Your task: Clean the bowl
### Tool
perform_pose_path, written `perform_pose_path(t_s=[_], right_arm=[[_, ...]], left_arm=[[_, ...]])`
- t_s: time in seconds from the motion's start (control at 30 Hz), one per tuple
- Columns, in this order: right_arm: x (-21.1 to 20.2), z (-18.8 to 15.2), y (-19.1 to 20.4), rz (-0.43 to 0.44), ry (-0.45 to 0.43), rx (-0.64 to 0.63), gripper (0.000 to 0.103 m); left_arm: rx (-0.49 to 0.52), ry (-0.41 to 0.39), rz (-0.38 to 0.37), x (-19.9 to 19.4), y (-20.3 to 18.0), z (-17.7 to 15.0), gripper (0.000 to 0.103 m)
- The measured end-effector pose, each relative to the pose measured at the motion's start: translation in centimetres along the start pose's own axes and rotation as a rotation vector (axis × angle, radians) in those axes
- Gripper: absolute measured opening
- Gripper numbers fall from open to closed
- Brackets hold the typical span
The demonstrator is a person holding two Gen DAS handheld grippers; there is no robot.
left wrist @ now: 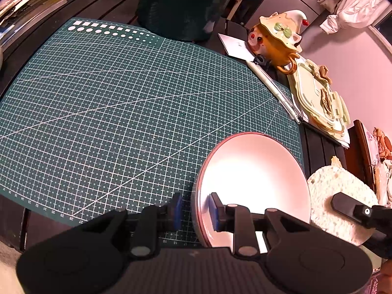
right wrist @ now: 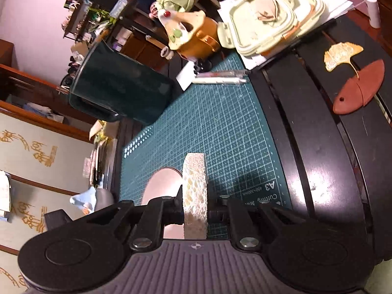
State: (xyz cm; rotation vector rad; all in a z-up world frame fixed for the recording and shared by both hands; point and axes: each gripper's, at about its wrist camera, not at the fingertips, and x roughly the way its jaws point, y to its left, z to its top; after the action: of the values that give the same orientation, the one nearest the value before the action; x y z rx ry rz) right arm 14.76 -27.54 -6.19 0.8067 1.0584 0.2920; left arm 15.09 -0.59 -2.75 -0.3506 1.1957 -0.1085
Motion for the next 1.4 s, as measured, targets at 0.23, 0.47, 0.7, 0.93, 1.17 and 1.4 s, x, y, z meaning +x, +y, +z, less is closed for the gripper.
perform_pose_path(t_s=[0.23,0.47,0.7,0.93,1.17,1.4], right_arm=[[1.6,0.0,-2.0,-0.001,0.067,0.079,0.013],[-0.2,0.7,-1.5,0.058,-0.021,0.083,0.013],[2.4,0.0,-2.5,-0.006,0.091,0.112,0.013],[-0.5,0.9,-1.5,0.072,-0.029,0.086,0.013],[0.9,0.5,-2.0,0.038,0.015,0.105,0.013],[0.4,0.7,-1.8,0.071,-0.01,0.104,0.013]], left_arm=[[0.003,-0.002,0.003,0.1,0.0,0.0,0.025],[0.015,-0.007,0.009,0.1,-0.1,0.0,0.025],[0.023,-0.01,0.013,0.2,-0.1,-0.1,0.025],[0.037,-0.013,0.021,0.3,-0.4,-0.2,0.025],[0.04,-0.015,0.022,0.3,-0.4,-0.2,0.025],[0.043,-0.015,0.024,0.3,-0.5,-0.2,0.025]])
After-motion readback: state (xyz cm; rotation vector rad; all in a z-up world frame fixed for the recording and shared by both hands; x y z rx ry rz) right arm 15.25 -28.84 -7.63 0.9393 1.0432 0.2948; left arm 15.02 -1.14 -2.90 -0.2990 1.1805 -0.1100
